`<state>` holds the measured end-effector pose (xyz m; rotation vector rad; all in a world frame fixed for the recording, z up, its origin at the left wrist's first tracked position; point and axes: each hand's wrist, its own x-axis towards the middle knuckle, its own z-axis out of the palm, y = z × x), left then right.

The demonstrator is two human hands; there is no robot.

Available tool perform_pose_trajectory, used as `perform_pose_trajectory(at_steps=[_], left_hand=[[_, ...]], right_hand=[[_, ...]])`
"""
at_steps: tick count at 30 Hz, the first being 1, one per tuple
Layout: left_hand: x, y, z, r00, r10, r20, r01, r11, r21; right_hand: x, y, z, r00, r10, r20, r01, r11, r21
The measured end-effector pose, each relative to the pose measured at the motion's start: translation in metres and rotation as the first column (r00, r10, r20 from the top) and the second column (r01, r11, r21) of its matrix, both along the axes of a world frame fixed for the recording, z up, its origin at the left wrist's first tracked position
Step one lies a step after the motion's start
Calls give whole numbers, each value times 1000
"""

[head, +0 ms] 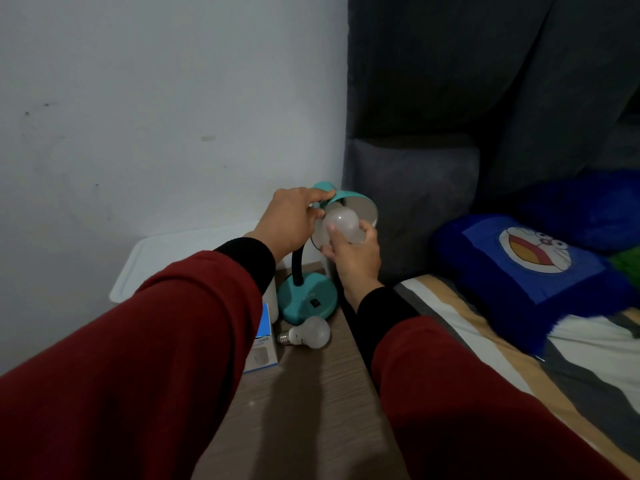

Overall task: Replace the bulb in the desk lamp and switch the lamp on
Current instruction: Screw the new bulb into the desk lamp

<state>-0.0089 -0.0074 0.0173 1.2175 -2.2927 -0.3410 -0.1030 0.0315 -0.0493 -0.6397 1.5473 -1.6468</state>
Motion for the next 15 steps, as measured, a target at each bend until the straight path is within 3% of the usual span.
perform_pose_trajectory(at_steps=[2, 9, 12, 15], left_hand=[[1, 1, 0, 1000, -1, 1, 1, 1000, -12], [5, 3, -2, 1000, -6, -19, 6, 1000, -19], [8, 3, -1, 1000, -12, -11, 12, 1000, -24], [11, 3, -1, 1000, -21, -6, 21, 999, -41]], right_hand=[[1, -1, 4, 996, -10, 84, 8, 1000, 16], [6, 5, 1, 997, -62, -43, 63, 998, 22], [5, 3, 1, 996, -70, 57, 68, 997, 35], [12, 3, 2, 998, -65, 23, 64, 997, 49]])
